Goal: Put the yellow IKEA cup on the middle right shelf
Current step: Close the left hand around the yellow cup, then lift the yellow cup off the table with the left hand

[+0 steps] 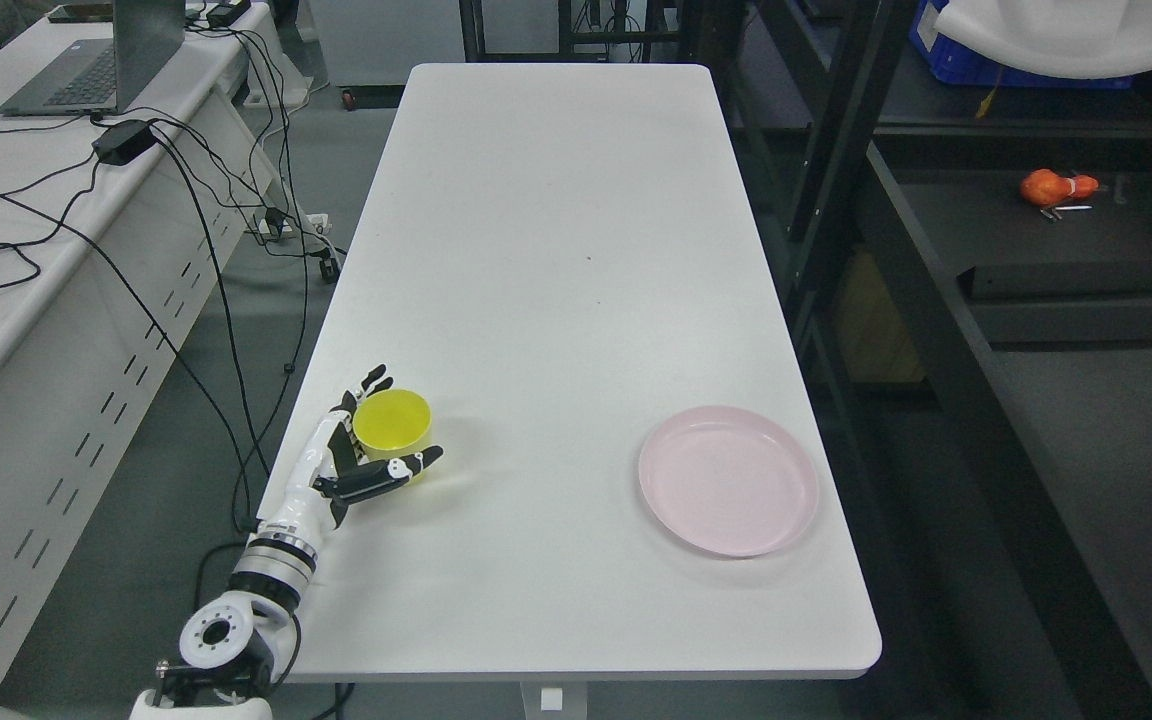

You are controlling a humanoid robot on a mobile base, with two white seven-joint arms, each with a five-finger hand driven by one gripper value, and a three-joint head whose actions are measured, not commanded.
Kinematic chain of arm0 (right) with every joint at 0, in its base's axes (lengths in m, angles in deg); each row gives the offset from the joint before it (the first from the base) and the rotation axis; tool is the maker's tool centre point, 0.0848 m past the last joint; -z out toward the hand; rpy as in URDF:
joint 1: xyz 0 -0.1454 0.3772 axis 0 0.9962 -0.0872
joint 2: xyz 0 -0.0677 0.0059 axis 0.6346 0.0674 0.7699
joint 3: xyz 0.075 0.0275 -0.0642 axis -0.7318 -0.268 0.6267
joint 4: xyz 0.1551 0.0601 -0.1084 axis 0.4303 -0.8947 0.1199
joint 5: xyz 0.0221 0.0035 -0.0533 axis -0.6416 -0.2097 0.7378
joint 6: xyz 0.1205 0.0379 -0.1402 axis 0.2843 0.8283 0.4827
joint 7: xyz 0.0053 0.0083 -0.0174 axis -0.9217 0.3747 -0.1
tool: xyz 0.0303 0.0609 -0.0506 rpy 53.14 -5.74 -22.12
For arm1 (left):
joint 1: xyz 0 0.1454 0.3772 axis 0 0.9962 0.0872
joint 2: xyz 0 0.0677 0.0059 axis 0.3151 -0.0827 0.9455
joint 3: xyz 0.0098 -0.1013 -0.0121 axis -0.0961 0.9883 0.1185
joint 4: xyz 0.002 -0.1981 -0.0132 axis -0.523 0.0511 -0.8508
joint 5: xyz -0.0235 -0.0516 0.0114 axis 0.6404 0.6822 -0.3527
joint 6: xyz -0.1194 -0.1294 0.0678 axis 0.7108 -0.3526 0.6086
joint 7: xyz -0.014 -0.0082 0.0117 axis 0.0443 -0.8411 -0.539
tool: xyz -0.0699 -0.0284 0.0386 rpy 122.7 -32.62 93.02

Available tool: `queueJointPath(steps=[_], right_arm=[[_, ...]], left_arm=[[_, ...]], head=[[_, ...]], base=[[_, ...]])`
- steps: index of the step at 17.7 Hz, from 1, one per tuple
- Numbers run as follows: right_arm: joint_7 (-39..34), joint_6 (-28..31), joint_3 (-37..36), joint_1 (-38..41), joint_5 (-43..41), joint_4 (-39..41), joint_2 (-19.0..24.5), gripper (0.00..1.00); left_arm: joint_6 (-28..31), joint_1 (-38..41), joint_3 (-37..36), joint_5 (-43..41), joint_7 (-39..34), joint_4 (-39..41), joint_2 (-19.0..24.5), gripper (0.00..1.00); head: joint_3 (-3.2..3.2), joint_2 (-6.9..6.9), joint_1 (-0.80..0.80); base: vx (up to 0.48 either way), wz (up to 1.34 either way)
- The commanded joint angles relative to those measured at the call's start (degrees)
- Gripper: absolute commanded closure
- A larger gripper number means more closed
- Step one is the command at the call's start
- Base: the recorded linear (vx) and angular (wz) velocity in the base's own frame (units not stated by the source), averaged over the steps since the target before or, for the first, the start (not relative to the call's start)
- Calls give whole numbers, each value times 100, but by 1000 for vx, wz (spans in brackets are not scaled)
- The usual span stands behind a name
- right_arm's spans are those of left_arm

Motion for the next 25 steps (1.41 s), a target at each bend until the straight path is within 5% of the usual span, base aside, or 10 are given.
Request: queueJointPath(steps=[1,4,10,18,25], right_arm=[[-4,3,97,79,-141,0,-100,1],[-4,3,97,79,-141,0,-100,0],[-4,3,97,79,-141,0,-100,1],[-4,3,97,79,-141,9,-100,1],[-4,3,97,79,-141,0,-100,1]], left_arm=[[8,-80,-192,-4,4,-625,20,6],[9,-115,-61,31,4,-669,-59,20],[-1229,-72,537,505,39,-625,-161,96],[-1222,86,687,620,48,1087,-161,100],[-1240,377,564,620,48,1511,-161,100]], head=[[0,0,0],[0,0,0],[0,0,0],[0,0,0],[0,0,0]], base=[[0,0],[0,0],[0,0],[0,0],[-8,2]])
